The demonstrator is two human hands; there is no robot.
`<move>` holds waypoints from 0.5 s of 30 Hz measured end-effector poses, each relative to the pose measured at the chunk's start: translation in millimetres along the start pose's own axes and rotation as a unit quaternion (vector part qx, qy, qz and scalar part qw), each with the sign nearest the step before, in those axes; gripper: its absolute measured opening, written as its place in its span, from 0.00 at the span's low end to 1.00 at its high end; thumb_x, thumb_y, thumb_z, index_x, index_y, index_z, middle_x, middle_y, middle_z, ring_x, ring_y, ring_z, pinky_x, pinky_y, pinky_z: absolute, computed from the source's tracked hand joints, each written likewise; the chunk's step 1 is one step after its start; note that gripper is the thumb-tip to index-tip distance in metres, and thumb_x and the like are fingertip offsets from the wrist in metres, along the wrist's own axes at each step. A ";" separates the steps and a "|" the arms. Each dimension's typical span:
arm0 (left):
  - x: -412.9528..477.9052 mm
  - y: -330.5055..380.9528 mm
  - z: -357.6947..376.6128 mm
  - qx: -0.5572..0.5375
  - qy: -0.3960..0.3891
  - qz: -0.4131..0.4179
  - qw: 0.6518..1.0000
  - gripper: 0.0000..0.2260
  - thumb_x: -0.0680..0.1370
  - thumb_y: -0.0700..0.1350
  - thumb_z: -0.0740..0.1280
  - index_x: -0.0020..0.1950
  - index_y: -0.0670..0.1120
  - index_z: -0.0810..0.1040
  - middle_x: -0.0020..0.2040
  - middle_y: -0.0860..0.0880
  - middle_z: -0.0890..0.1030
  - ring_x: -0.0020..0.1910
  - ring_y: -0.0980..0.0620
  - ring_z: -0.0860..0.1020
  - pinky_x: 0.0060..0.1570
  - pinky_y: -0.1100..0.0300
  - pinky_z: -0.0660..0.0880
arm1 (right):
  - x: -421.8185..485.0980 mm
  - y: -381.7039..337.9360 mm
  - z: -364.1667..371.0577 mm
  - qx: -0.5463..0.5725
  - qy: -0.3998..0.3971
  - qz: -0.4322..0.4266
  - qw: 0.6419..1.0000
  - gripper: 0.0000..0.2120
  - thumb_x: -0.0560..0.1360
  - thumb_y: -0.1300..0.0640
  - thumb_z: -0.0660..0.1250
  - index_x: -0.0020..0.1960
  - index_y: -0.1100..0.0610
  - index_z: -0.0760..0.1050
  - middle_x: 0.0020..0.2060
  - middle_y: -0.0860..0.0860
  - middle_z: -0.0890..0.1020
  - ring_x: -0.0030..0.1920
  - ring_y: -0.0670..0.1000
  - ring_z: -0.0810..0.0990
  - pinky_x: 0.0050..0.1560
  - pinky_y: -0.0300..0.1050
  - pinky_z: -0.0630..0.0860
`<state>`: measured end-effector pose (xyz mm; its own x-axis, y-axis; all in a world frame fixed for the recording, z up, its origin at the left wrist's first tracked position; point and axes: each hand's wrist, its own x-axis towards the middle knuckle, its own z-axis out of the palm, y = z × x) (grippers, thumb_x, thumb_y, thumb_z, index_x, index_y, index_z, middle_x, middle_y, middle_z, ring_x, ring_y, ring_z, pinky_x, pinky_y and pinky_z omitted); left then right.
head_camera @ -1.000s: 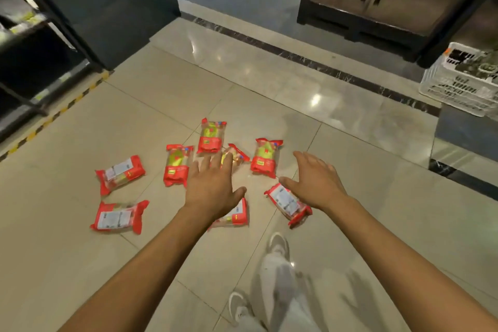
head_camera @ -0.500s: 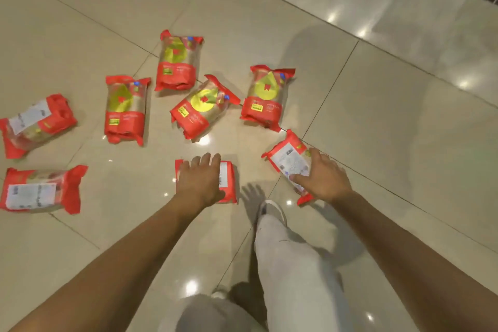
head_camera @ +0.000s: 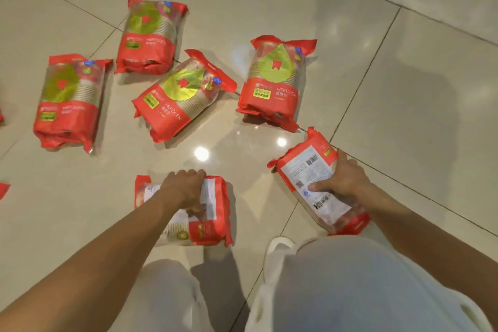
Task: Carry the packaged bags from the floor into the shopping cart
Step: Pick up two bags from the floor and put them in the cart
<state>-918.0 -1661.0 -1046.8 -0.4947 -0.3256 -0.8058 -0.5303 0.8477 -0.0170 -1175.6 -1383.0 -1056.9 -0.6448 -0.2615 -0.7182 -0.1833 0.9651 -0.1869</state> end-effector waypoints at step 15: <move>-164.0 6.5 -20.8 -0.547 0.207 -0.226 0.779 0.34 0.57 0.67 0.74 0.55 0.49 0.72 0.46 0.53 0.80 0.44 0.48 0.80 0.49 0.51 0.78 | -168.7 -119.0 -48.1 0.142 0.102 -0.111 0.978 0.39 0.60 0.40 0.77 0.65 0.50 0.65 0.55 0.50 0.80 0.52 0.57 0.81 0.56 0.56 0.78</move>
<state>-854.6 -1610.8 -902.5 -0.1459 -0.7871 -0.5994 -0.8721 -0.1838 0.4536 -1080.7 -1454.3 -881.3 -0.7523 -0.4337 -0.4960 -0.1409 0.8413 -0.5219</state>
